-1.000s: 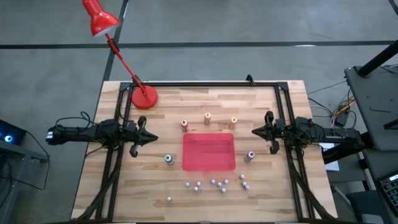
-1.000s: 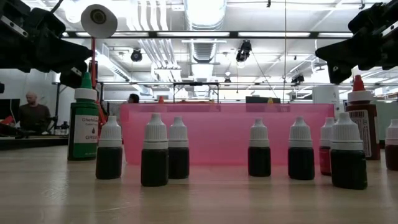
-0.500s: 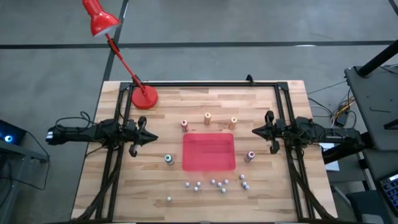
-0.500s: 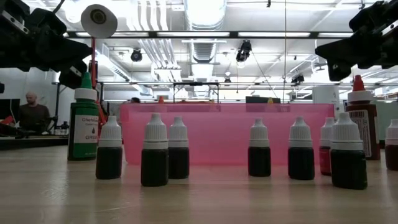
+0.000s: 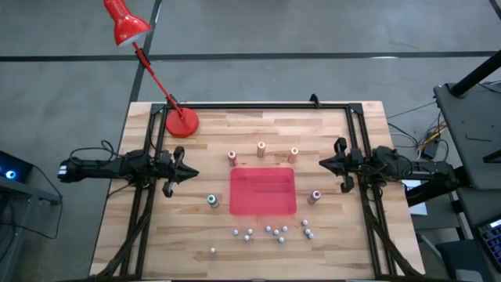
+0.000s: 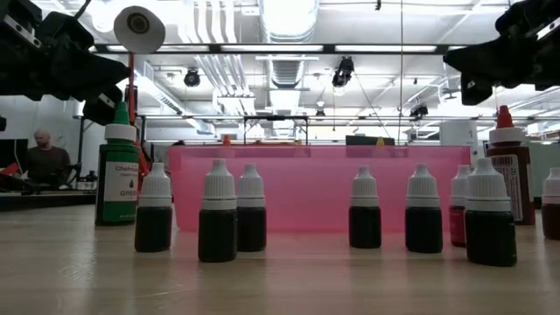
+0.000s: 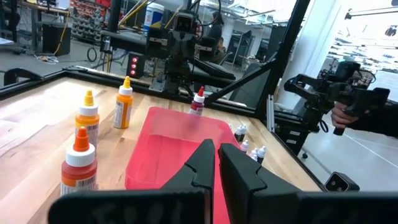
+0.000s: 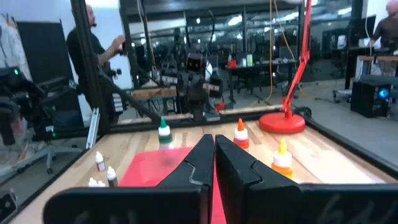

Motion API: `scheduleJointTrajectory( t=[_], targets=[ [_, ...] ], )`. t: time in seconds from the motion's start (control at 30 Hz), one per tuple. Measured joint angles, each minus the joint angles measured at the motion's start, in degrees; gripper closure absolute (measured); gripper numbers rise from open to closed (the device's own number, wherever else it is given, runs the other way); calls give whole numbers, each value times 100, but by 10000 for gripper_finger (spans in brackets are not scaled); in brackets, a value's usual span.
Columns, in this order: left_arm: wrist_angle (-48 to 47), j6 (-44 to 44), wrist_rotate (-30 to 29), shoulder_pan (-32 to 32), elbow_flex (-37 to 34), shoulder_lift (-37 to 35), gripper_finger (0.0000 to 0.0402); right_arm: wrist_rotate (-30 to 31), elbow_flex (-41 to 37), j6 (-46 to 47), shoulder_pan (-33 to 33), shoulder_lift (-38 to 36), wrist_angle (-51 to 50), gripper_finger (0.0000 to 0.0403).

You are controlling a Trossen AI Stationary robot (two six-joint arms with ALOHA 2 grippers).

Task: Pick & Place food coloring
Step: Put the large red food coloring bottle into the container

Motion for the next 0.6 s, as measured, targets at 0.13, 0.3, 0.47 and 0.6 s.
scheduleJointTrajectory(
  t=[0.13, 0.3, 0.47, 0.6],
  targets=[
    [0, -1, 2, -1, 0, 1, 402, -2, 2, 0, 0, 0, 633, 394],
    [0, -2, 2, 0, 0, 0, 402, -2, 1, -2, 0, 0, 1788, 394],
    [0, -2, 2, -1, -2, 1, 402, -1, 2, -43, 0, 2, 2720, 394],
    [-1, -2, 4, -1, -2, 1, 402, 5, 102, -221, 0, 3, 2945, 394]
  ],
)
